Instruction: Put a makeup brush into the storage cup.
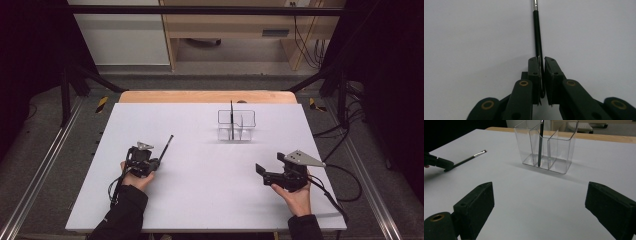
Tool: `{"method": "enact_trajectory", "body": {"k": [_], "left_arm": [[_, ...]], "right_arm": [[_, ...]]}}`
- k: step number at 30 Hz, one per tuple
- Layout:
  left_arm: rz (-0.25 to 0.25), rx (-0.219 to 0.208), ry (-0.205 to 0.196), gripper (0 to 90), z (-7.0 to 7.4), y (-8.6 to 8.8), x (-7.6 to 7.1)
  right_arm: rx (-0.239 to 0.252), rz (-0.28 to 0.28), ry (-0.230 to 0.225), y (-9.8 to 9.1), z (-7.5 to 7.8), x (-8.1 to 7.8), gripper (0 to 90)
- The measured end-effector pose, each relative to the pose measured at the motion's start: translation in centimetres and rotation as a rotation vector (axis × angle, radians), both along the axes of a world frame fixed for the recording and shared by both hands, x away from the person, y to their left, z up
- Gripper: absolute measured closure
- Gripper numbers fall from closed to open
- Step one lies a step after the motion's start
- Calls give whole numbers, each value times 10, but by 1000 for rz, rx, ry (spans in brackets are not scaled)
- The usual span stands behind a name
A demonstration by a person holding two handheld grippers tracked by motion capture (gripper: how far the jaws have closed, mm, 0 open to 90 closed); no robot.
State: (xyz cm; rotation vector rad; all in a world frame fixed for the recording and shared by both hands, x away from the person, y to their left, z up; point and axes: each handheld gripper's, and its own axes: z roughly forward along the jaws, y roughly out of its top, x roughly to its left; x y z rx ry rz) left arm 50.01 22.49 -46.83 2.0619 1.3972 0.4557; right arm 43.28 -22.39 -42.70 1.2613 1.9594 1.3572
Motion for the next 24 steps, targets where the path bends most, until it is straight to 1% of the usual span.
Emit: {"method": "enact_trajectory", "body": {"k": [4, 5, 9, 13, 14, 17, 19, 24], "left_arm": [[-23, -8, 8, 832, 0, 2, 0], [-28, -5, 8, 832, 0, 3, 1], [-33, 1, 1, 813, 1, 2, 1], [-48, -17, -2, 691, 6, 4, 3], [-55, -16, 6, 660, 9, 4, 4], [-75, -20, 9, 555, 17, 5, 8], [-94, -22, 20, 493, 21, 6, 11], [-120, -16, 37, 404, 31, 5, 19]], "right_arm": [[-1, 0, 0, 0, 0, 0, 91], [0, 0, 0, 0, 0, 0, 92], [-1, 0, 1, 0, 0, 0, 92], [-1, 1, 0, 0, 0, 0, 92], [0, 1, 2, 0, 0, 0, 92], [0, 3, 4, 0, 0, 0, 92], [-3, 4, 7, -1, 0, 0, 91], [0, 4, 10, -1, 1, 1, 92]]}}
